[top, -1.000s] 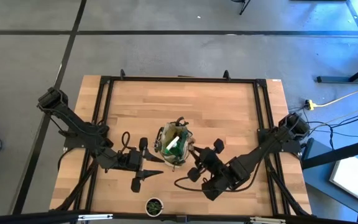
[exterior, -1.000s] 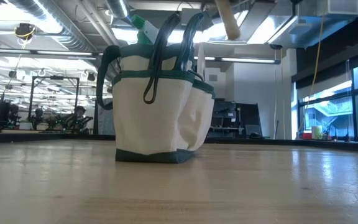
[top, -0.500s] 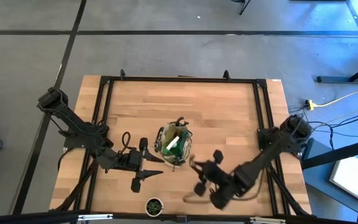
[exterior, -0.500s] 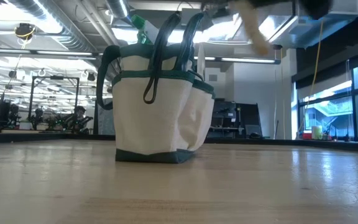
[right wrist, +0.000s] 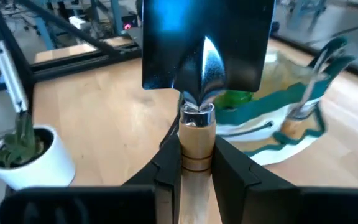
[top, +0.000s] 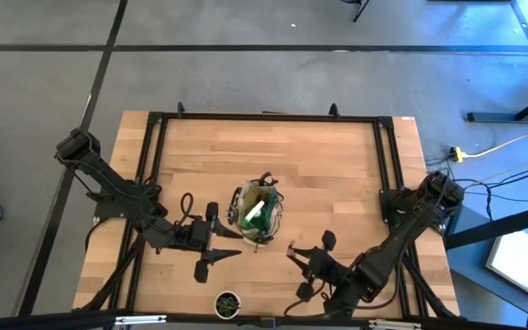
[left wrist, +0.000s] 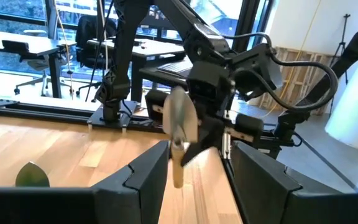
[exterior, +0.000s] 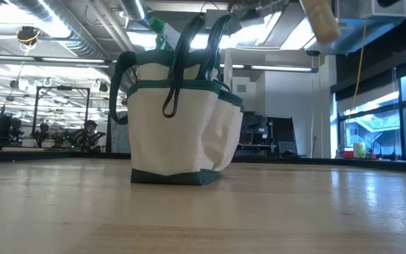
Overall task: Pick & Place Garden tools in Gardening bag
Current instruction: Put the brown trowel into the side pocket of the green gardening bag
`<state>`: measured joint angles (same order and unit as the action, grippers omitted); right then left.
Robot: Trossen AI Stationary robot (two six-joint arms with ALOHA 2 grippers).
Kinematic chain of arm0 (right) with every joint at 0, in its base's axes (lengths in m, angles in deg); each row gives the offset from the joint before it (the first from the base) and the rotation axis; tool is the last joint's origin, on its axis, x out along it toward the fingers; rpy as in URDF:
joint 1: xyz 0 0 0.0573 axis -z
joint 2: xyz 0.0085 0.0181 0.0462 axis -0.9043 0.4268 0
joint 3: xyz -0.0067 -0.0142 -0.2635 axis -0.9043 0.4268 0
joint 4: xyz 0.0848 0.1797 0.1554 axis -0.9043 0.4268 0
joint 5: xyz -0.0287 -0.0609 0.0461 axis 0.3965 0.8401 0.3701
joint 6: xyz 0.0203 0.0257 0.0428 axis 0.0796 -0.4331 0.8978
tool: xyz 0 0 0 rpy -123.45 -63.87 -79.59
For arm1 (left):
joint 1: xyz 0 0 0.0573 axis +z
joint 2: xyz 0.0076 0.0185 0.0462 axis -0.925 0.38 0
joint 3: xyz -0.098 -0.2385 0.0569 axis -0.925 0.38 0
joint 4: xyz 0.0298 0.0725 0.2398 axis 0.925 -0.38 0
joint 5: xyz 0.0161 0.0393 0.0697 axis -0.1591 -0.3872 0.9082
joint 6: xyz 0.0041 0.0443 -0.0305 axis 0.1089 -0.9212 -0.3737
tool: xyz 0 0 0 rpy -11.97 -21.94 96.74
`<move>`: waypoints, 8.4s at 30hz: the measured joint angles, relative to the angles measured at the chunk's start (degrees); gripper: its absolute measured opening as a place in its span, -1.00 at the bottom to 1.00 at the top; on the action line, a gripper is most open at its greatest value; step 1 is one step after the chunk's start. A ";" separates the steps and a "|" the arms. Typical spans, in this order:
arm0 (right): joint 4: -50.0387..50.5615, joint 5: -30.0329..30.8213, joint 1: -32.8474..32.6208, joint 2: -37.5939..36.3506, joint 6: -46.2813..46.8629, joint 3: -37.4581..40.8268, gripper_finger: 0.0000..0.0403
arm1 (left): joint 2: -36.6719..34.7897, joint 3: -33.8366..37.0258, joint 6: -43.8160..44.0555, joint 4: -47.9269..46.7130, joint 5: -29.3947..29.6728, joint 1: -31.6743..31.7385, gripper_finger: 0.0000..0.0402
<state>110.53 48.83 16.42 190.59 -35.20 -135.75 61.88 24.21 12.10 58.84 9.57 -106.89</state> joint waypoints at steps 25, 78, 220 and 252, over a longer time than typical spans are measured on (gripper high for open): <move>-33.18 -13.54 3.52 -0.35 -26.66 9.04 -0.69 | 0.02 0.02 -0.50 0.00 0.02 -0.37 -0.15; -62.27 -21.44 21.29 -5.31 -32.92 28.73 -0.69 | 0.02 0.02 -0.04 -0.61 -0.20 -0.15 -0.15; -74.05 -8.31 18.29 7.48 -22.72 28.67 -0.08 | 0.07 0.02 0.00 -1.73 0.15 -0.04 -0.15; -64.15 -7.99 18.69 5.05 -9.93 28.63 -0.72 | 0.07 0.02 0.44 -2.15 -0.01 -0.04 -0.15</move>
<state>46.38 40.84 35.11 195.64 -45.12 -107.12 61.94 24.23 12.54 56.69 9.57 -106.93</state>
